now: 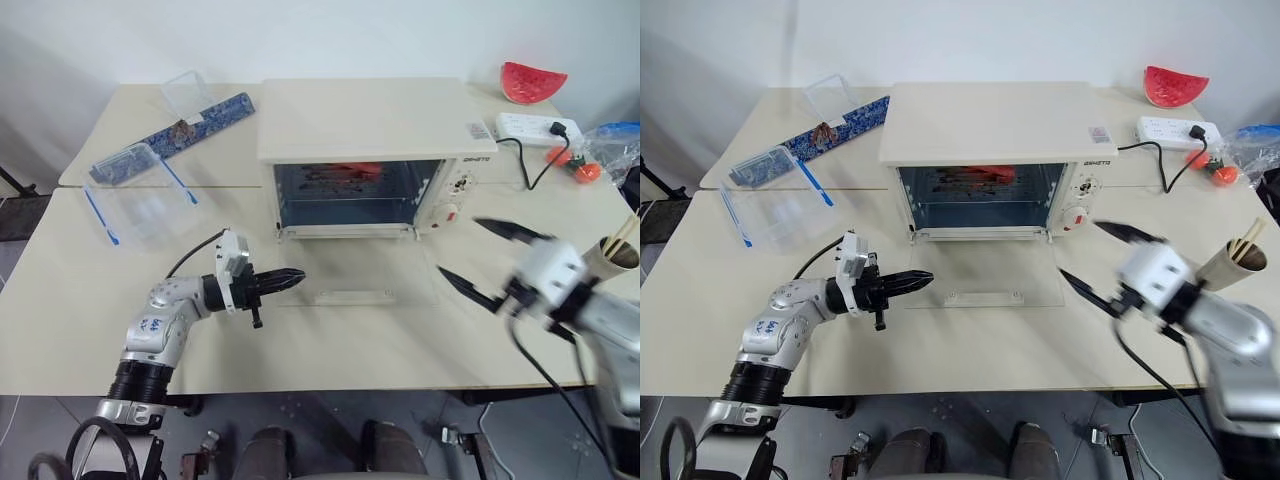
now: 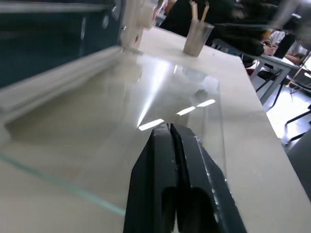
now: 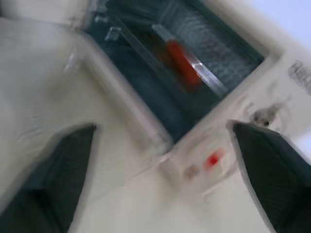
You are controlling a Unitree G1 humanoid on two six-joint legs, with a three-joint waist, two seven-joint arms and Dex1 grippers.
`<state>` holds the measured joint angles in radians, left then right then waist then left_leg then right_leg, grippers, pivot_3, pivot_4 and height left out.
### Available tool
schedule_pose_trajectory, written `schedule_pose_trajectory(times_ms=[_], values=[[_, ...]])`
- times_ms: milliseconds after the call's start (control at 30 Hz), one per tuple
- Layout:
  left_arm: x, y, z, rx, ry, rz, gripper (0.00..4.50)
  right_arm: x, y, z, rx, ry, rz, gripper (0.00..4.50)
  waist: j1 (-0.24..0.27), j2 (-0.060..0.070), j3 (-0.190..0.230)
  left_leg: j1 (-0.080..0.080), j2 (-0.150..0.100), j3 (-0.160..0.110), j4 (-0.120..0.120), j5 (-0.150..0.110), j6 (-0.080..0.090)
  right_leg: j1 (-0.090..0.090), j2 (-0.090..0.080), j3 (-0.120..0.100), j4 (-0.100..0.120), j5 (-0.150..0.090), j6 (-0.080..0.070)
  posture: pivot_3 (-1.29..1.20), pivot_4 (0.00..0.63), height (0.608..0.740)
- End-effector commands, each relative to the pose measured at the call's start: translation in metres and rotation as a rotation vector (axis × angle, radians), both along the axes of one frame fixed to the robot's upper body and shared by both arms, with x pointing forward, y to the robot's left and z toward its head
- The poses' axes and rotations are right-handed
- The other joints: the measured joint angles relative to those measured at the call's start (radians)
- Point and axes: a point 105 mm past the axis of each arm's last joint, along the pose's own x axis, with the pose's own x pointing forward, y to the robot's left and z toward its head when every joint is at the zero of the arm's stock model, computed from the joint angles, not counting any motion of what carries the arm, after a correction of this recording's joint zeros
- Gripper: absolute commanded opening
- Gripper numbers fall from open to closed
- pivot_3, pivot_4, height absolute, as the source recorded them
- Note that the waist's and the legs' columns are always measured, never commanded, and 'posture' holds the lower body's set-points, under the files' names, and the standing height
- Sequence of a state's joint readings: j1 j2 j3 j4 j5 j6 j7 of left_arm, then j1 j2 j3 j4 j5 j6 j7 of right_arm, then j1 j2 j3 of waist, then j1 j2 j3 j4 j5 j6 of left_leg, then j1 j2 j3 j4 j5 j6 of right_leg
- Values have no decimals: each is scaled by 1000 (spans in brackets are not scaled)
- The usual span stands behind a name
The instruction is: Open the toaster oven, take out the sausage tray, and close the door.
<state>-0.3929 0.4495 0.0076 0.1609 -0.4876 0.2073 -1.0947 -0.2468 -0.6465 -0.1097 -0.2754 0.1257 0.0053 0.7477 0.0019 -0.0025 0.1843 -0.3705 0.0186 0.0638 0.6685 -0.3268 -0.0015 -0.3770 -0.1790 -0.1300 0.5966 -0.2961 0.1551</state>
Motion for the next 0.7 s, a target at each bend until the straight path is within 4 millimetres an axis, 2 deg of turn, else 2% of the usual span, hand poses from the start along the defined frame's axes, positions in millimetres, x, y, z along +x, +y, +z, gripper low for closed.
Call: schedule_pose_trajectory(times_ms=[33, 133, 367, 633, 700], values=[[-8, 17, 17, -26, -120, 44, 1197, 12, 33, -2, -113, -68, 36, 4500, 0, 0, 0, 0, 0, -1, -1, 0, 0, 0, 0, -1, 0, 0, 0, 0, 150, 740], [-16, 29, 21, -20, -165, 92, 2092, 30, 53, -1, -232, -190, 23, 4500, -2, 0, 0, -2, -1, -1, -1, -1, 1, 0, -1, -2, -1, 1, 2, 0, 150, 740], [-28, 57, 33, -50, -239, 254, 4210, 77, 74, -3, -491, -451, -155, 4500, -14, 0, 0, -2, -1, -1, -1, -1, 1, 0, -1, -2, -1, 2, 3, 0, 150, 740], [-35, 58, 32, -58, -206, 281, 4210, 101, 93, 5, -492, -528, -239, 4500, -30, 0, 0, -2, -1, -2, -1, -1, 1, 0, -1, -2, 0, 2, 3, 0, 150, 740], [-35, 55, 32, -61, -204, 277, 4251, 103, 97, 5, -502, -543, -244, 4123, -31, 0, 0, -2, -1, -2, -2, -1, 1, 0, -1, -2, 0, 2, 3, 0, 150, 740]])
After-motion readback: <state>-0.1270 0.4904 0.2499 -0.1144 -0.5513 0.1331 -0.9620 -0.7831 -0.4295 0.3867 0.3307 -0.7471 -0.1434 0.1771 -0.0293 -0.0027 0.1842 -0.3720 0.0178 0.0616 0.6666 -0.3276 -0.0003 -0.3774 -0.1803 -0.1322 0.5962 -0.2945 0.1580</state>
